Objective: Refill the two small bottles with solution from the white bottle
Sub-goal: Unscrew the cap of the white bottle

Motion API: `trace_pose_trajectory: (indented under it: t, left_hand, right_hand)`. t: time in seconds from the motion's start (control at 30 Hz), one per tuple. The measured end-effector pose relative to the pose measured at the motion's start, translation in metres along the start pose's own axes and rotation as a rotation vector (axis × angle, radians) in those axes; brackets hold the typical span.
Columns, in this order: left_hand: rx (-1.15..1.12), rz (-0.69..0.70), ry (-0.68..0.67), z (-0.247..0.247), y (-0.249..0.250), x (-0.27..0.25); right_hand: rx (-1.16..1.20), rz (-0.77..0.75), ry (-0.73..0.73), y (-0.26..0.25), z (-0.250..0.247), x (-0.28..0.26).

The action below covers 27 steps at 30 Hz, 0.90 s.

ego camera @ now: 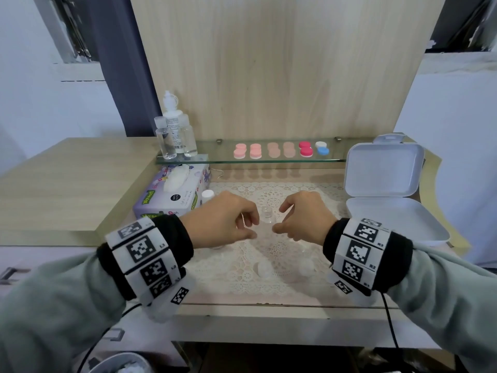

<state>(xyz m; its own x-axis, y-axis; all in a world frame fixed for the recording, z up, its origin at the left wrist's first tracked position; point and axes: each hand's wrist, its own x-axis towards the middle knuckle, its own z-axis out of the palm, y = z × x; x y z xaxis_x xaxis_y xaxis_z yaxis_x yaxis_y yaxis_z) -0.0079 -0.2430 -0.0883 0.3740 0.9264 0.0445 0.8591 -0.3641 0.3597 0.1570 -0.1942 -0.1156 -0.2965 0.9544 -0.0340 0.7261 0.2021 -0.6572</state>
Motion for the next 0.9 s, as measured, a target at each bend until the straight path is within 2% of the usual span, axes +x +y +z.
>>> trace_pose_trajectory:
  t: [0.17, 0.3, 0.4, 0.57, 0.7, 0.9]
  left_hand:
    - [0.072, -0.003, 0.149, -0.04, -0.013, -0.003]
    - [0.176, -0.091, 0.099, -0.055, -0.033, -0.005]
    - [0.166, -0.143, 0.072, -0.056, -0.042, -0.009]
    - [0.088, -0.172, 0.097, -0.056, -0.048, -0.017]
    - [0.07, -0.145, 0.128, -0.052, -0.05, -0.019]
    - [0.123, -0.124, 0.14, -0.048, -0.049, -0.015]
  right_hand:
    - [0.034, -0.1, 0.024, -0.026, -0.017, -0.011]
    - [0.121, -0.208, -0.006, -0.059, -0.009, -0.015]
    - [0.127, -0.25, -0.034, -0.074, 0.009, -0.012]
    - [0.051, -0.175, -0.023, -0.08, 0.039, 0.005]
    - [0.096, -0.087, -0.037, -0.077, 0.054, 0.013]
    - [0.138, -0.078, -0.048, -0.075, 0.059, 0.021]
